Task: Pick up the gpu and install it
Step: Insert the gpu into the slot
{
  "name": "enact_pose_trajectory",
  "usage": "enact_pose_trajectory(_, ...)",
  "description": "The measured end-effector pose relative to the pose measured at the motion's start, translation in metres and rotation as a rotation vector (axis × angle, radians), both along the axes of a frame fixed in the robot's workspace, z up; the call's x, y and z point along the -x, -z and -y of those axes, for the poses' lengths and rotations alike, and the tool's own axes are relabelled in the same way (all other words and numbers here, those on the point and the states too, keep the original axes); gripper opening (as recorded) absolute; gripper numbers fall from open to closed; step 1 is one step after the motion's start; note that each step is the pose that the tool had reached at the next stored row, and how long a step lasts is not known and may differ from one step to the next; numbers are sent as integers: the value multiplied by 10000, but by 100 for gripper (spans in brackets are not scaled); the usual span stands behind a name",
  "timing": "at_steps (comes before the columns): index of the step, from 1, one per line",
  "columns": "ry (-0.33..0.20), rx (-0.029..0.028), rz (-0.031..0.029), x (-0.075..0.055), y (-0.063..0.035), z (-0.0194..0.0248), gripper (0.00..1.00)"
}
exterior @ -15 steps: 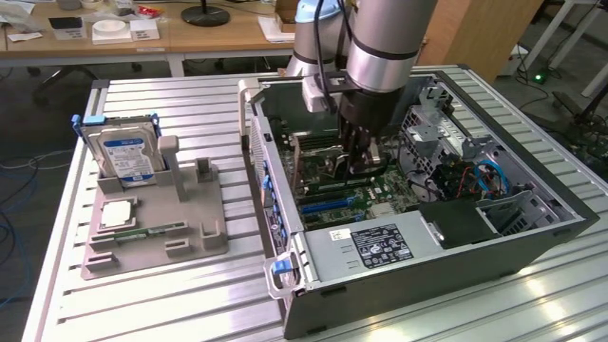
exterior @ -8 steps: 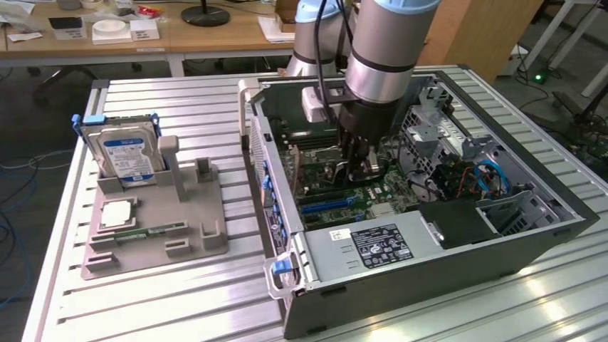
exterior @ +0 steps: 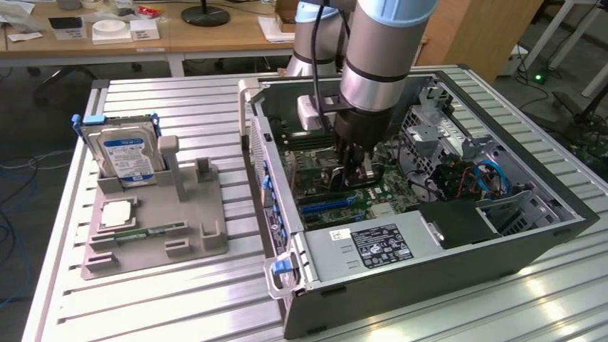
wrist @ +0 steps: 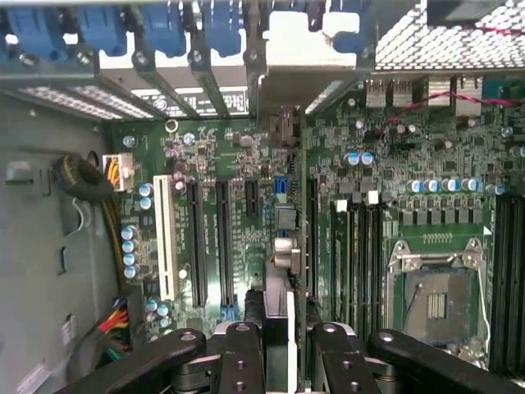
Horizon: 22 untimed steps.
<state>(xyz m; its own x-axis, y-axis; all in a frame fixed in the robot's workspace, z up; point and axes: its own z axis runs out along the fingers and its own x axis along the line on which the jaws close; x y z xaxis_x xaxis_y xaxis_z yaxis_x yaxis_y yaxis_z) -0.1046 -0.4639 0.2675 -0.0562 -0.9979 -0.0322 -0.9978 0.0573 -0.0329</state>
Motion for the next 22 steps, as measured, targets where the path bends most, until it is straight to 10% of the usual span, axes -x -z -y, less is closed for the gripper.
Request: enact_pose_trajectory(22, -1, 0, -68, 54, 239, -14, 28)
